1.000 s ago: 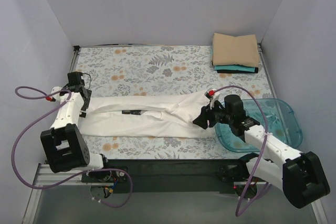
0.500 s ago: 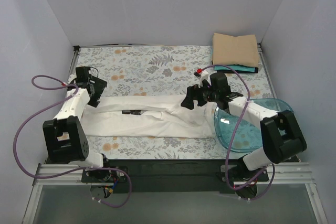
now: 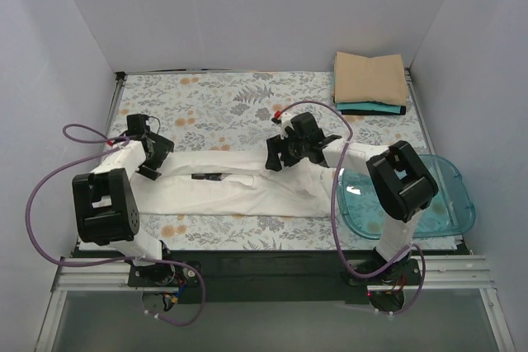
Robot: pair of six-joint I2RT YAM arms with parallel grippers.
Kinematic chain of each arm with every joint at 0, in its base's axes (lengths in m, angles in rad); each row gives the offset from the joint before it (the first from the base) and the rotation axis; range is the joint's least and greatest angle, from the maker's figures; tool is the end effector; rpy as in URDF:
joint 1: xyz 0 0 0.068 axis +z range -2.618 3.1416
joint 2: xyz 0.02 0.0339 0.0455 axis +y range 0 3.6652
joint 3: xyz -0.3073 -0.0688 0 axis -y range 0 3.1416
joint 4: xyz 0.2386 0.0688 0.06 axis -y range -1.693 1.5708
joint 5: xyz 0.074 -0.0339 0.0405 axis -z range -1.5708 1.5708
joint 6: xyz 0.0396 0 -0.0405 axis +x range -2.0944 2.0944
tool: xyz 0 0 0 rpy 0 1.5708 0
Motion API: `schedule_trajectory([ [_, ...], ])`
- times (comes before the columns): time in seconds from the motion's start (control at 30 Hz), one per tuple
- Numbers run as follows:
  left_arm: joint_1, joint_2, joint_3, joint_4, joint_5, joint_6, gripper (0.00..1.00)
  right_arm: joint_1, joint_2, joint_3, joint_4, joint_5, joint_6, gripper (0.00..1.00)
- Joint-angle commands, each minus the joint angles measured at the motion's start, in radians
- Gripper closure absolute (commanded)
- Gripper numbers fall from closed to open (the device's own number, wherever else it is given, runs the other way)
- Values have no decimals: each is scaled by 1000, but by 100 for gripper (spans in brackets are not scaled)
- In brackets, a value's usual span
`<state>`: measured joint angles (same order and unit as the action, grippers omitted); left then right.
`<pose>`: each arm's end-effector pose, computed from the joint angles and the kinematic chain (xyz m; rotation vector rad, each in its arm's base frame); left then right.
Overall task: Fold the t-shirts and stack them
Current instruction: Fold the tshirt
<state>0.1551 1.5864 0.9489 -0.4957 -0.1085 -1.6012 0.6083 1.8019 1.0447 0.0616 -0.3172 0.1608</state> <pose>0.2960 0.0506 0.2243 -2.1206 1.7169 -0.2903 0.3136 0.2334 0.2208 -0.6883 2.2376 0.7558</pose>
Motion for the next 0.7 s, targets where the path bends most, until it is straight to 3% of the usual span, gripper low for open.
schedule_trajectory([
  [0.0,3,-91,-25,6,-34,17,21,28,36,57,-8,112,20,27],
  [0.03,3,-98,-36,6,-37,17,21,30,49,63,-19,116,34,40],
  [0.1,4,-118,-45,-3,-51,14,21,39,48,60,-26,142,43,52],
  [0.13,3,-127,-48,-6,-54,11,21,42,36,55,-26,147,51,65],
  [0.23,3,-154,-53,-15,-63,6,21,64,-4,23,-28,170,59,80],
  [0.43,3,-213,-75,-20,-65,6,21,120,-94,-57,-26,211,100,99],
  [0.67,3,-267,-94,-32,-65,-9,21,226,-170,-126,-20,305,213,99],
])
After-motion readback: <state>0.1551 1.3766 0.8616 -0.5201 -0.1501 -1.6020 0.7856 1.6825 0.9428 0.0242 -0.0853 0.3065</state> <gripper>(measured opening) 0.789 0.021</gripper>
